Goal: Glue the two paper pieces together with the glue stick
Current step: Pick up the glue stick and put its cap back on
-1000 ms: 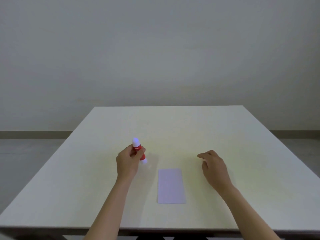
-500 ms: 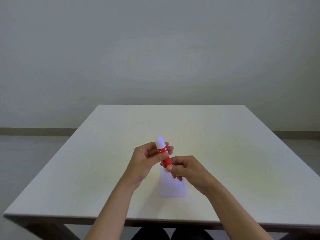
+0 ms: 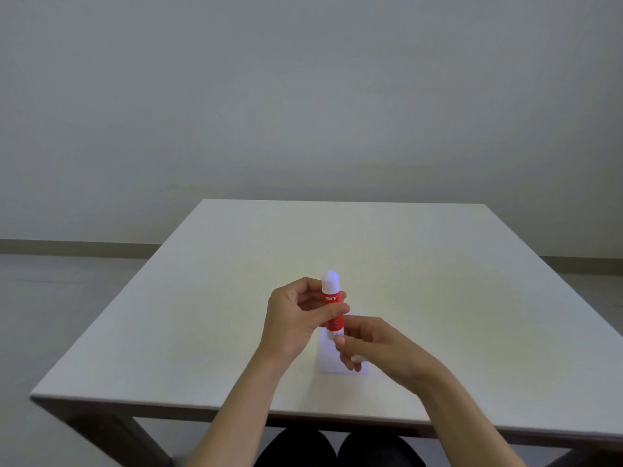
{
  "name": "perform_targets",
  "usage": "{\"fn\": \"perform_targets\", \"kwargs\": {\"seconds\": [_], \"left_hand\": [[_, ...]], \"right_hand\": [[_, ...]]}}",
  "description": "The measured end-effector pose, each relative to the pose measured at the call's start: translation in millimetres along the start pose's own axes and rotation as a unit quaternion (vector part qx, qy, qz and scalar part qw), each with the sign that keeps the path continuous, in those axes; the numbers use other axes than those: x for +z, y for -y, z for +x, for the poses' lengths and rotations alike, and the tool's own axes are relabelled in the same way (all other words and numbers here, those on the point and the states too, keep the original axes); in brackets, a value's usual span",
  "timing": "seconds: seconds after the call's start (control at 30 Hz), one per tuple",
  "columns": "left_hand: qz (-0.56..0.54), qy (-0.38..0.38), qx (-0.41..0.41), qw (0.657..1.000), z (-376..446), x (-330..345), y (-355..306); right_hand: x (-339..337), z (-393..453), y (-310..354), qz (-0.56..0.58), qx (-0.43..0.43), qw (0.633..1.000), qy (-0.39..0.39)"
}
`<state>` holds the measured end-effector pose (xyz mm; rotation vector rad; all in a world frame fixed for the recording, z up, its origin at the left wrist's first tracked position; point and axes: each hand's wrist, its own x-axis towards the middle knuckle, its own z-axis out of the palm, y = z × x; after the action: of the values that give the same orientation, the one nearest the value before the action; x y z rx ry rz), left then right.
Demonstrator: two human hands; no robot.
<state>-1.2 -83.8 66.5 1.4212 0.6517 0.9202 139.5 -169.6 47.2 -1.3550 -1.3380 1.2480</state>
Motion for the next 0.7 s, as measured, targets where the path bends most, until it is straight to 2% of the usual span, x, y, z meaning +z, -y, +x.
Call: {"fn": "perform_targets", "kwargs": {"seconds": [0.07, 0.13, 0.23, 0.3, 0.33, 0.4, 0.43, 0.47, 0.53, 0.6, 0.7], "left_hand": [[-0.019, 0.01, -0.006, 1.0, -1, -2, -1], [-0.029, 0.008, -0.004, 1.0, -3, -3, -2], [-0.022, -0.011, -0.003, 1.0, -4, -3, 1], [0.0, -0.031, -0.007, 0.999, -5, -1, 5], [0.018, -0.046, -0.006, 0.999, -5, -1, 7], [0.068, -0.083, 0.002, 0.994, -6, 1, 8], [0.094, -0.098, 0.008, 0.991, -6, 2, 9], [0.117, -0.11, 0.014, 0.987, -7, 2, 9], [0.158, -0.13, 0.025, 0.979, -8, 2, 9], [0.196, -0.139, 0.04, 0.97, -8, -1, 9], [0.245, -0.092, 0.056, 0.964, -9, -13, 8]], "right_hand": [[-4, -3, 3, 0.012, -0.008, 1.0, 0.018], [-2, 0, 3, -0.001, -0.004, 1.0, -0.022], [8, 8, 2, -0.017, 0.019, 0.992, -0.127], [22, 12, -1, -0.072, 0.029, 0.972, -0.221], [29, 13, -3, -0.146, 0.036, 0.952, -0.265], [43, 14, -7, -0.361, 0.051, 0.879, -0.306], [47, 13, -10, -0.435, 0.051, 0.844, -0.311], [51, 12, -11, -0.458, 0.044, 0.832, -0.31], [52, 9, -11, -0.424, 0.028, 0.859, -0.284], [45, 5, -9, -0.331, 0.022, 0.914, -0.234], [19, -8, -2, -0.086, 0.062, 0.975, -0.195]]}}
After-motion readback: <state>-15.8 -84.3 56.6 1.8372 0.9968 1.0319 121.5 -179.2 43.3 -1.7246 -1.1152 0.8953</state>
